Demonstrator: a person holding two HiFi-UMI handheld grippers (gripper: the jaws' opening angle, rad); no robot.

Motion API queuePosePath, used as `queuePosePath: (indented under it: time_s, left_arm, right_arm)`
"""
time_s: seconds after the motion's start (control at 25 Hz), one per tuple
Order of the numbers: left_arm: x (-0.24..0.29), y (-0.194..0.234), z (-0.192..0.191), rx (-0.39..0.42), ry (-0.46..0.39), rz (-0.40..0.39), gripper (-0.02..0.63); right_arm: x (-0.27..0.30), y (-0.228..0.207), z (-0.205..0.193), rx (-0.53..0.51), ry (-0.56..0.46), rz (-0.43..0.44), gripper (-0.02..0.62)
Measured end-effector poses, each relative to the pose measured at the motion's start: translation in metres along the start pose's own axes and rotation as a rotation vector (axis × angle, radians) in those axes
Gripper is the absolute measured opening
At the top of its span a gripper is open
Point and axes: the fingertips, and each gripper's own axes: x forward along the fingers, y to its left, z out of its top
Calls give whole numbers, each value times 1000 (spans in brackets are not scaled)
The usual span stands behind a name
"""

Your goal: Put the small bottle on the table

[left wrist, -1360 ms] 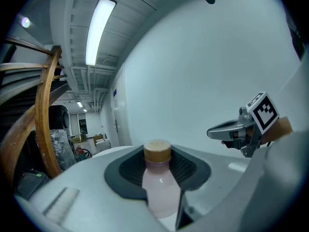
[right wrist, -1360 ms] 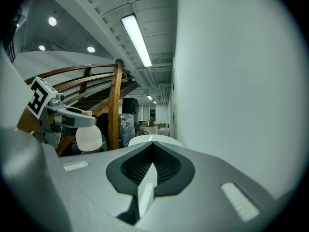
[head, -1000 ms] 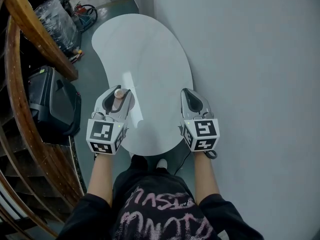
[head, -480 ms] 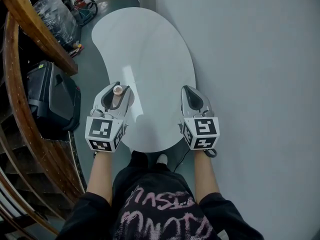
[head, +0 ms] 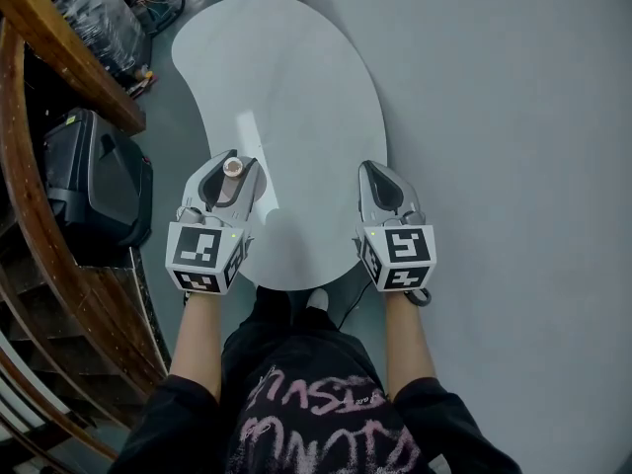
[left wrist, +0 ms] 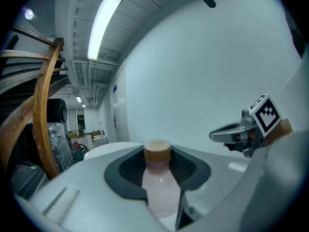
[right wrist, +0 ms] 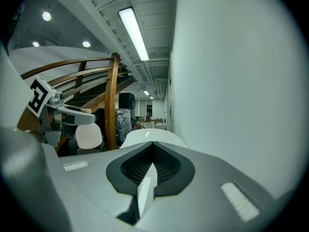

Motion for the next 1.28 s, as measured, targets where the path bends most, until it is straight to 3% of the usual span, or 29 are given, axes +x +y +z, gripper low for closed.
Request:
queuePosePath:
  time_s: [1.28]
  left_arm:
    - [31, 6, -54, -41, 49, -32, 134]
  right_arm:
    - [34, 12, -49, 14, 72, 32, 11]
